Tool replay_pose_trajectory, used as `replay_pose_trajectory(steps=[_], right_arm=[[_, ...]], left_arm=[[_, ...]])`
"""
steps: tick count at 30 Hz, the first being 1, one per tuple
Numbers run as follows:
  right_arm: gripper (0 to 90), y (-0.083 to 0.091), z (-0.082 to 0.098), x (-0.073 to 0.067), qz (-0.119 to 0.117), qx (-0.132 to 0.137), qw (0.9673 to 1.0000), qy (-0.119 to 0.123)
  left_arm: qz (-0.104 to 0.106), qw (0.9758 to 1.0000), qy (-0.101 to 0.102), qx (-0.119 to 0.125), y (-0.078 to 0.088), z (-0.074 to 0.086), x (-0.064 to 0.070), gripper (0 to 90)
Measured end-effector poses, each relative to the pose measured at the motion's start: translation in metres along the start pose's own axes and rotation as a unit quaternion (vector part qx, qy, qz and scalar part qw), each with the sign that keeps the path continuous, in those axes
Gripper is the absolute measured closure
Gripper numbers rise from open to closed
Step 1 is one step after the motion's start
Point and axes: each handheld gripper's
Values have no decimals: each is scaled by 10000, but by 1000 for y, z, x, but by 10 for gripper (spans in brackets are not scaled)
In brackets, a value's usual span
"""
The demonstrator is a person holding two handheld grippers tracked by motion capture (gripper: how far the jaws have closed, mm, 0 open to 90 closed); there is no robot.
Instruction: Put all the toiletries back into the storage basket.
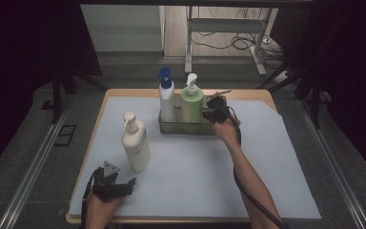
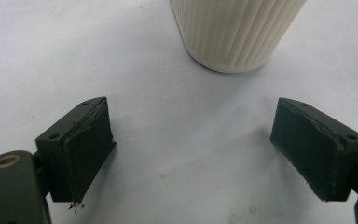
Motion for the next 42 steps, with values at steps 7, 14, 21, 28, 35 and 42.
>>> replay_pose_trajectory(steps=[7,14,21,28,35,42], right_arm=[[889,-4,-4,-7,-28,-22,9999,110],[890,-6,-8,-11,-117,-8,9998,135],[894,-6,-10,-16,-71,-44,9998,167],[895,-5,-9,-19,-34,-40,9998,211],[835,-5,-9,-17,6,-78,9997,240],[812,4,-8,-13,-24,16,9998,209]], left_arm=[[1,10000,0,0,0,0,0,122],[1,10000,1,-1,0,0,0,122],[1,10000,-2,-6,0,0,0,122],[-2,10000,-1,-6,0,0,0,122],[1,10000,0,-2,0,0,0,122],[-2,10000,-1,-3,0,0,0,122]])
Point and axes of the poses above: each handheld gripper's, and its own axes: y roughly backward along the jaws, z roughly out of its underside, x roughly to its right, and after that the axes turned 15 degrees about y, right-handed
